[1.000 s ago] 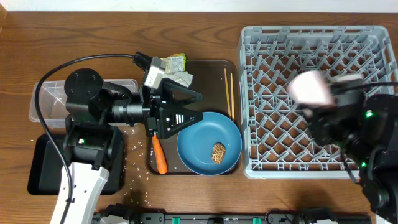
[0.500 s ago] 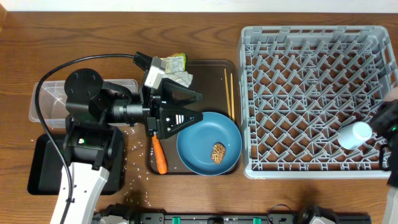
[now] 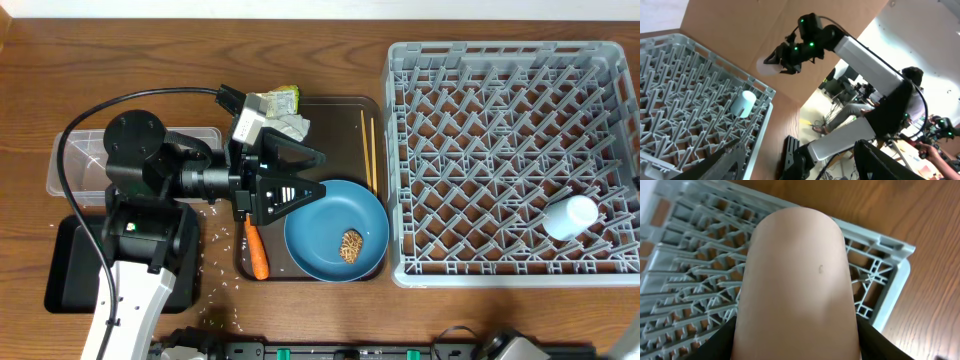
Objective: Sort waste into correct bins and load items into the dishwasher rack
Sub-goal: 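Place the pink cup in the dish rack beside the blue cup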
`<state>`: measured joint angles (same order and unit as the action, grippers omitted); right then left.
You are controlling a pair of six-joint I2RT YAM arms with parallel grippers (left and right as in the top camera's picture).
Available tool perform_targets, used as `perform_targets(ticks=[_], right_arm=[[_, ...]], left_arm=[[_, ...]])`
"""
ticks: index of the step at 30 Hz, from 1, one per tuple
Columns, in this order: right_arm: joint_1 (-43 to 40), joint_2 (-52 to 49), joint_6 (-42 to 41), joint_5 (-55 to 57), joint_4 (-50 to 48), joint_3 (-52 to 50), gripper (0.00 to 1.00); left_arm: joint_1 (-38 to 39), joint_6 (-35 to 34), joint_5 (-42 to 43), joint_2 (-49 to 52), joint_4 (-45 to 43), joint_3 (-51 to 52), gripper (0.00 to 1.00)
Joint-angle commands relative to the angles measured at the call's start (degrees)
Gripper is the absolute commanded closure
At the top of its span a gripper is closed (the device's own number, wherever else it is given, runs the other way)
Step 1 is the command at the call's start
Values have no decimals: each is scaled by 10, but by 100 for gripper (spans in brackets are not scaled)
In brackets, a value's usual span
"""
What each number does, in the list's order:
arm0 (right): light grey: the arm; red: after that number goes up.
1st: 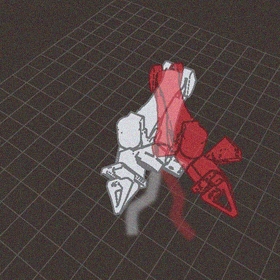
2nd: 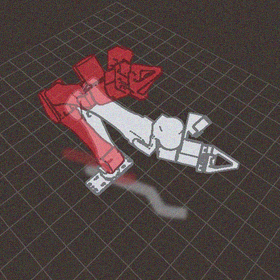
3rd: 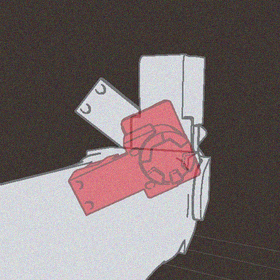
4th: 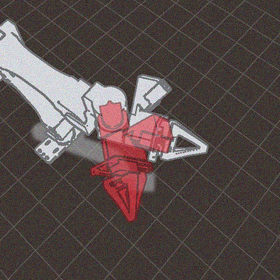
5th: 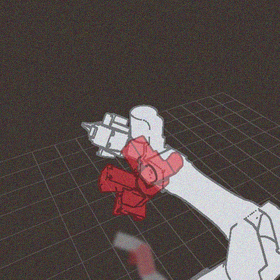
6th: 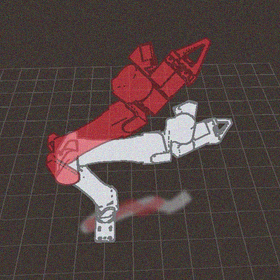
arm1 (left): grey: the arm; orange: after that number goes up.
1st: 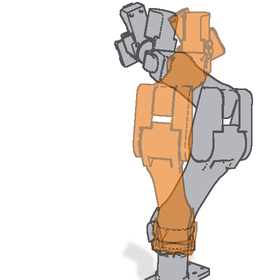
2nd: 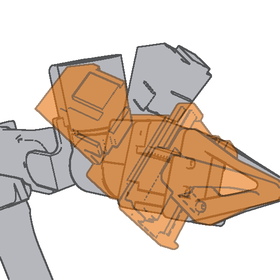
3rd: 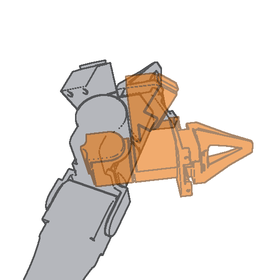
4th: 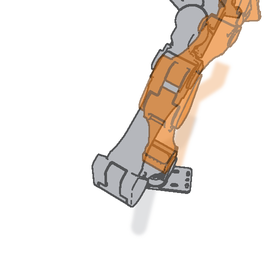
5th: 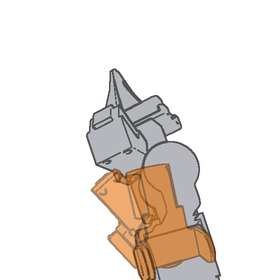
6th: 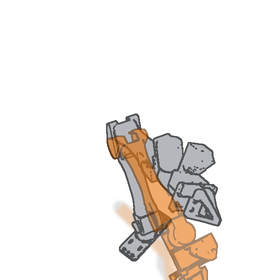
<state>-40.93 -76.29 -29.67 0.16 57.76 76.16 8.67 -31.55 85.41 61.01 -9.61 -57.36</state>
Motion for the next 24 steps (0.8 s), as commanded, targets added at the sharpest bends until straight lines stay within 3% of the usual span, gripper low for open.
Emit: perform_targets(ticks=[1,13,14,18,24], right_arm=[[-31,-32,-18,-60,3,6,63],[-75,-156,-18,-69,27,6,65],[-75,-160,-18,-70,26,6,62],[-76,-163,-17,-103,13,6,32],[-94,-125,-5,-225,-7,12,31]], left_arm=[[-2,0,12,-4,-3,-9,30],[-2,-1,12,-4,-3,-9,30],[-2,-1,12,-4,-3,-9,30],[-2,-1,11,-4,-3,-9,30],[-2,0,9,-4,-3,-9,26]])
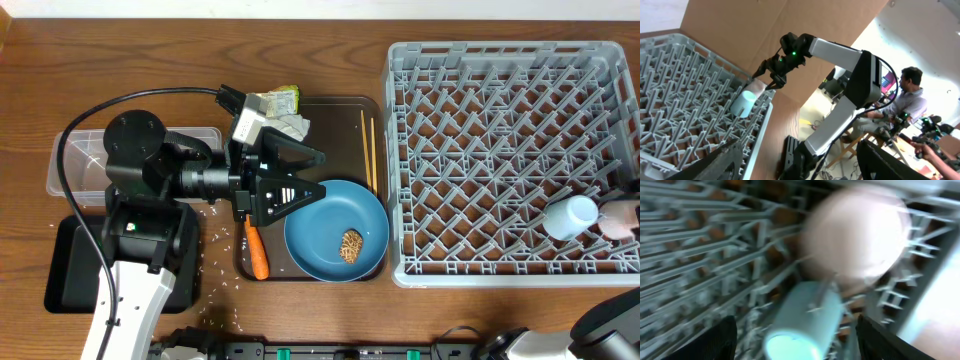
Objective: Sort waste into correct bins and load items into the dishwasher rack
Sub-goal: 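Place the pink cup in the dish rack beside the blue cup, then move the left gripper to the yellow snack wrapper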
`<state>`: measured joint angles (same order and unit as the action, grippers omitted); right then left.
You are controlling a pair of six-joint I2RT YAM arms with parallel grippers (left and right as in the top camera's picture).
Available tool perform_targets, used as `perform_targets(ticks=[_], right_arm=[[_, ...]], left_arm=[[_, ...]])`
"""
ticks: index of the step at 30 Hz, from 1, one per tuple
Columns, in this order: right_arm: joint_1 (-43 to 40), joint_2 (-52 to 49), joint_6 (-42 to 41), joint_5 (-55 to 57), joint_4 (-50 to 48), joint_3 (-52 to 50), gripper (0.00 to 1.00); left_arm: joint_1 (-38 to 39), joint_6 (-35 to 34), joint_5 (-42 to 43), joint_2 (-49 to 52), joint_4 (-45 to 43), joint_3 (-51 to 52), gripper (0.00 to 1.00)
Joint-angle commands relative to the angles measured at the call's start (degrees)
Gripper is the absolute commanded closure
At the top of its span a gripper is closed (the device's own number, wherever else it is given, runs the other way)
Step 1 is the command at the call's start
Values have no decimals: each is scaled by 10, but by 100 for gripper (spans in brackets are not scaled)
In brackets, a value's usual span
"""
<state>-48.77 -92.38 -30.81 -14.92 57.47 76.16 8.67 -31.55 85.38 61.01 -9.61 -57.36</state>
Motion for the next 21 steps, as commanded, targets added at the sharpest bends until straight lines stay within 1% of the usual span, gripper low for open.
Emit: perform_targets(ticks=[1,5,9,11,13,15,17,20,21], right_arm=[[-15,49,7,-76,-5,12,30],[-12,108,25,-96,-7,12,30],[16,182,71,-204,-24,12,30],[45,217,93,-228,-24,12,30],[85,252,123,-221,-23,12,28],[122,278,129,-192,-18,12,27],[154,298,129,-154,-6,12,25],[185,315,132,-122,26,12,23],[193,317,145,-123,36,12,23]], left_arm=[[-2,0,10,-4,-4,-9,26],[-2,0,7,-4,-3,-9,26],[-2,0,-20,1,-3,-8,26],[-2,1,-40,7,8,-8,26],[-2,21,-65,13,40,-8,28],[-2,55,-112,17,97,-8,31],[-2,112,-207,20,186,-8,34],[1,165,-475,23,345,-8,34],[6,165,-541,24,380,-8,34]])
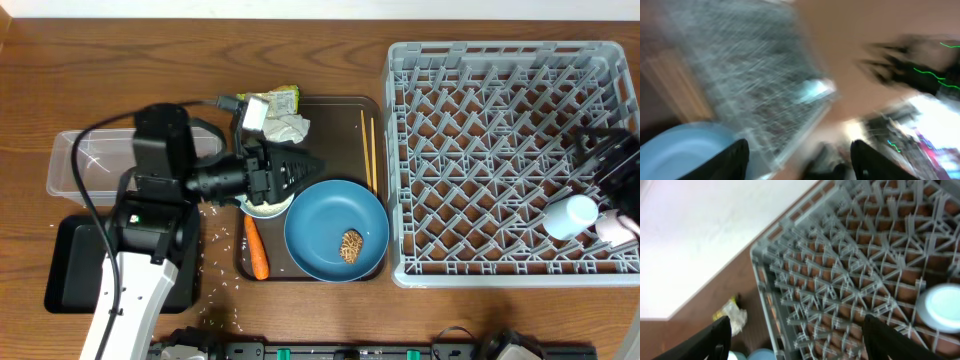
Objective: Sort waste into correct bins and load items into the dishwasher rack
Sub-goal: 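Move the left gripper to the yellow snack wrapper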
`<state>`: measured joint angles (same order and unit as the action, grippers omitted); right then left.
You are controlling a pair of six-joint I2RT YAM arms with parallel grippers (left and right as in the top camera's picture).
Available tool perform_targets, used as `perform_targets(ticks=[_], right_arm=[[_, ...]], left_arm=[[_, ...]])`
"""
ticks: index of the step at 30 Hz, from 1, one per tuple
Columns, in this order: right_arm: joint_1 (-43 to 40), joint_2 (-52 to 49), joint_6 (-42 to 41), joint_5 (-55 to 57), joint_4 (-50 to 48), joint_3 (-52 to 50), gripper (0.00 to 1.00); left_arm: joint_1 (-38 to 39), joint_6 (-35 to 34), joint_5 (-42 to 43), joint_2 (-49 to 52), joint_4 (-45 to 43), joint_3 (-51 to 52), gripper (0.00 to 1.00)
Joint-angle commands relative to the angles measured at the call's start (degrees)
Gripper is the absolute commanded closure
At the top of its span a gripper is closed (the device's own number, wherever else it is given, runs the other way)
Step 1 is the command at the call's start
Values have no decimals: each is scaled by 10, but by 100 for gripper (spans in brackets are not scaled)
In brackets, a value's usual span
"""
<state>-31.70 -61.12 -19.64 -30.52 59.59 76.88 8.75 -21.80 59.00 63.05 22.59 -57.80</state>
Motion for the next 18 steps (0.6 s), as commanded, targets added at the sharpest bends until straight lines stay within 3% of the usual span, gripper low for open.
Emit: perform_targets(ticks=[1,9,13,18], right_arm=[[28,5,43,33,23,5,23],[71,0,82,33,60,4,22],[105,0,97,34,67,2,21],[135,-7,97,35,68,2,21]], left_arm=[[10,68,-320,4,85,-4,34],[54,102,-497,26,181,-4,34],[65,102,-501,62,202,-4,34],[78,102,-501,99,128,-4,34]])
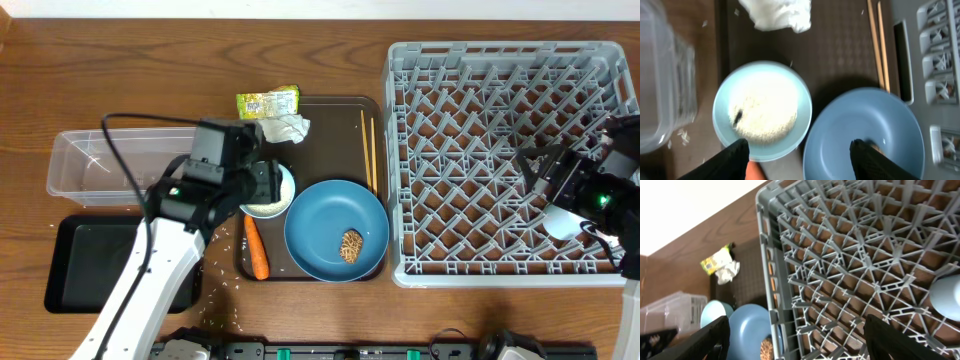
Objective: Sort waste into correct bins and load items into the dishwasher rack
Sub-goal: 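Move the left gripper to the yellow snack wrapper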
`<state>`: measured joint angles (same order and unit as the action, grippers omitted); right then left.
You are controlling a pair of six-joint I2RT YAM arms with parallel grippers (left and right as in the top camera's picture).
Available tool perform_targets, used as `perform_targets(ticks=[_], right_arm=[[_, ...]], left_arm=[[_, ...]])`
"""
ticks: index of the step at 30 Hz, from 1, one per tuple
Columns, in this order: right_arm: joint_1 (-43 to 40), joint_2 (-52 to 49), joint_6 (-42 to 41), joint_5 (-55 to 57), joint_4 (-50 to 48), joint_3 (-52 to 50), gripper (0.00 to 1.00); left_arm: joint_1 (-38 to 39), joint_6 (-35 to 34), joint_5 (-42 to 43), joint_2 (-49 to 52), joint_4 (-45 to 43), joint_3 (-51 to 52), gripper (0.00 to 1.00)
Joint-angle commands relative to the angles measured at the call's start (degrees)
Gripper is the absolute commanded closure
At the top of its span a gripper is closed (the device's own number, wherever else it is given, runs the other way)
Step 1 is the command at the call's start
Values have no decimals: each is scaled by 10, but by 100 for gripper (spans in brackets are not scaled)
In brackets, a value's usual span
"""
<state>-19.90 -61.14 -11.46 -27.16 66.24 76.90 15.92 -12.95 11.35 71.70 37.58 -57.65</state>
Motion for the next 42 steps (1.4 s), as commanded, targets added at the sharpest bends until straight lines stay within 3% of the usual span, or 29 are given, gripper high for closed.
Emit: perform_targets(ticks=[1,12,22,36,38,42], right_arm=[[21,-9,15,2,2,1,21],[47,-57,15,1,5,1,22],[66,-67,28,4,33,1,22],[66,-67,28,17,41,1,21],[66,-67,28,17,41,1,21],[66,-67,28,17,41,1,20]], left_arm=[[9,13,-25,18,-37,-5,34],[9,80,-147,152,-277,-6,33],[-37,97,-151,315,-508,-6,33],[-52,97,-135,405,-570,-6,34],[-52,97,-113,406,-570,-6,43],[-52,94,-82,405,-570,-6,70]])
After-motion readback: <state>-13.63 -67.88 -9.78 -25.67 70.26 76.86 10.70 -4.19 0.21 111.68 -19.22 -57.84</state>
